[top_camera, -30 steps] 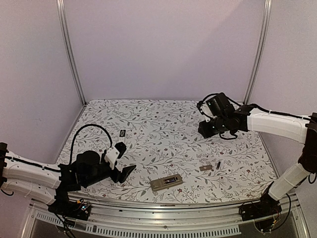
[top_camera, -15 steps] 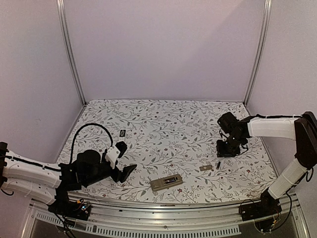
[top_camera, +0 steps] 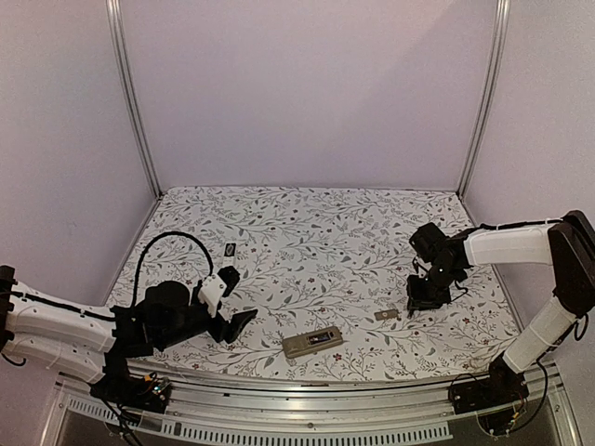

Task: Load the batteries into the remote control
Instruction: Pick up the battery at the center of the board.

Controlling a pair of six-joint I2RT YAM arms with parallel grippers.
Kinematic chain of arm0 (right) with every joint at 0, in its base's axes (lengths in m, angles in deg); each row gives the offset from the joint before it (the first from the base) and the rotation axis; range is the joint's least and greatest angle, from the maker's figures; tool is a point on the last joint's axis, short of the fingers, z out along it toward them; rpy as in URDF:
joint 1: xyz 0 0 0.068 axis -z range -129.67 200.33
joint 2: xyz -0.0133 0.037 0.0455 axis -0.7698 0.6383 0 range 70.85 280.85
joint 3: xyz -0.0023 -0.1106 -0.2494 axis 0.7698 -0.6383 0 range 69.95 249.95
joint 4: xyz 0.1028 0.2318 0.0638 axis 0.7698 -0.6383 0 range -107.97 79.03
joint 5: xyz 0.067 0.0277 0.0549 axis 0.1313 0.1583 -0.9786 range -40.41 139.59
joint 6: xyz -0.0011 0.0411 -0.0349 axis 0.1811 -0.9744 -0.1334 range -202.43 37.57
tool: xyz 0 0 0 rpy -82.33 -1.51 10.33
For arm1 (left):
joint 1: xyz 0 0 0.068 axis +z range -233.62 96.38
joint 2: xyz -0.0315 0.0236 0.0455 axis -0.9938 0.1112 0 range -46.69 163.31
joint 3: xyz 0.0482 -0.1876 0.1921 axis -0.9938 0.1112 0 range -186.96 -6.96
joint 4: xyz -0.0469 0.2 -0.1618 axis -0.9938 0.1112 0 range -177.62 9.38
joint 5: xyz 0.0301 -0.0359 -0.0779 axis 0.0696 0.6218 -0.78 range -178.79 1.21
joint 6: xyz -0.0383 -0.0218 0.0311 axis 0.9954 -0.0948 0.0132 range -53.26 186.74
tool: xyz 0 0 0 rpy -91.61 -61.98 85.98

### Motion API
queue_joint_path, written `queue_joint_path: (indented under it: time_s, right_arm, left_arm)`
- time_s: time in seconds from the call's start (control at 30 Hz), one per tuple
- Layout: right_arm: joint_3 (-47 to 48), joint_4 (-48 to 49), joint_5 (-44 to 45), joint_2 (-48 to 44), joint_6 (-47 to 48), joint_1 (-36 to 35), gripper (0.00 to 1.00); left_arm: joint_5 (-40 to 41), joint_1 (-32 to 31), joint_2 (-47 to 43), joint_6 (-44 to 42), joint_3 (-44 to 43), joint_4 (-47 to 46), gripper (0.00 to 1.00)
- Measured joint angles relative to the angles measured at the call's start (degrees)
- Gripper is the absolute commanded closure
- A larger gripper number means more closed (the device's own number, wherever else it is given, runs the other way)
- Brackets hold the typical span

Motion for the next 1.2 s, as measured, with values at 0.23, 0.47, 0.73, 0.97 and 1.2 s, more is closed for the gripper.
queue_joint_path:
  time_s: [0.23, 0.47, 0.73, 0.97, 1.2]
  right_arm:
    - [-0.1, -0.2, 0.0, -0.1, -0.9, -0.8, 0.71]
    - [-0.9, -1.7, 0.0, -1.1, -2.4, -2.6, 0.74]
    - [-1.4, -1.8, 1.0, -1.4, -3.1, -2.8, 0.78]
    - [-0.3, -2.1, 2.6, -0.2, -1.9, -2.8, 0.98]
    - [0.6, -2.8, 2.6, -0.3, 0.2, -2.8, 1.0]
  left_arm:
    - [0.0, 0.0, 0.0, 0.0, 0.0, 0.0, 0.18]
    - [0.0, 0.0, 0.0, 0.0, 0.0, -0.1, 0.18]
    - [-0.1, 0.0, 0.0, 0.0, 0.0, -0.2, 0.18]
    - [0.0, 0.0, 0.0, 0.0, 0.0, -0.2, 0.18]
    - [0.0, 0.0, -0.5, 0.0, 0.0, -0.2, 0.18]
